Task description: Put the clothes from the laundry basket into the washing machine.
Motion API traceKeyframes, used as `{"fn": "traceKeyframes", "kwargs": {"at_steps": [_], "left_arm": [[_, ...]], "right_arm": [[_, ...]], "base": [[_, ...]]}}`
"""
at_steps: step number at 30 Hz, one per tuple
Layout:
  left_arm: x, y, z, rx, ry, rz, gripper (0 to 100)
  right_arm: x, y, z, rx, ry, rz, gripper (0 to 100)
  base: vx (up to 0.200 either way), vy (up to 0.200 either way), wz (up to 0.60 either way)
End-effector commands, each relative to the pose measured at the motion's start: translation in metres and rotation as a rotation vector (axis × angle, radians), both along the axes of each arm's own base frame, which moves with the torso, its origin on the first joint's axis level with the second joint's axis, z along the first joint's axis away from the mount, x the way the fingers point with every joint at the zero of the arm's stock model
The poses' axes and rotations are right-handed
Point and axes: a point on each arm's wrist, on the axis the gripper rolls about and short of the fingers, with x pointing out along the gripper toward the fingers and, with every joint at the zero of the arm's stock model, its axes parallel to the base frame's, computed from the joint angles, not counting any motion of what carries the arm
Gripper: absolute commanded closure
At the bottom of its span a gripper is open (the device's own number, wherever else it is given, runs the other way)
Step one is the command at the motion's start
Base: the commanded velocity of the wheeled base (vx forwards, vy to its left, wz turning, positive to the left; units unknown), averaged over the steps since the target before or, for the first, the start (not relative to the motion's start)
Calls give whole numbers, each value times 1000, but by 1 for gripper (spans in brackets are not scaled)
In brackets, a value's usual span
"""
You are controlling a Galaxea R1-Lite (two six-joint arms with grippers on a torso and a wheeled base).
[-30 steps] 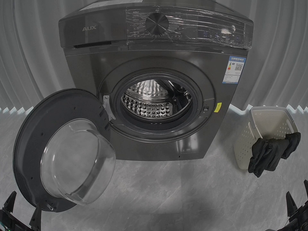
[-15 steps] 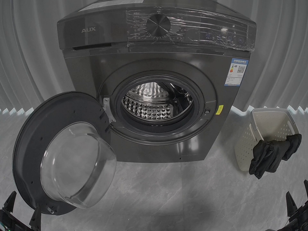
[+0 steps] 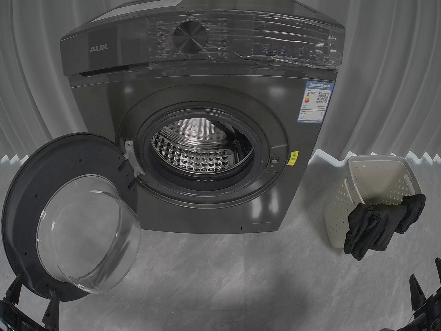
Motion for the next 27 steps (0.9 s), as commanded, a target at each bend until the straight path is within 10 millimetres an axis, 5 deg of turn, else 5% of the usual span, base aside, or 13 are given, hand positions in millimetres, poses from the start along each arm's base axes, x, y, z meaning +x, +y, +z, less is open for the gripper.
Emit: {"fn": "traceKeyframes", "kwargs": {"at_steps": [1,27], "left_arm": [[0,0,-5,0,-1,0,0],[0,0,-5,0,-1,0,0]], "right_arm": [[0,0,-5,0,5,1,0],[0,0,-5,0,5,1,0]], "base": [[0,-200,0],[0,-200,0]]}}
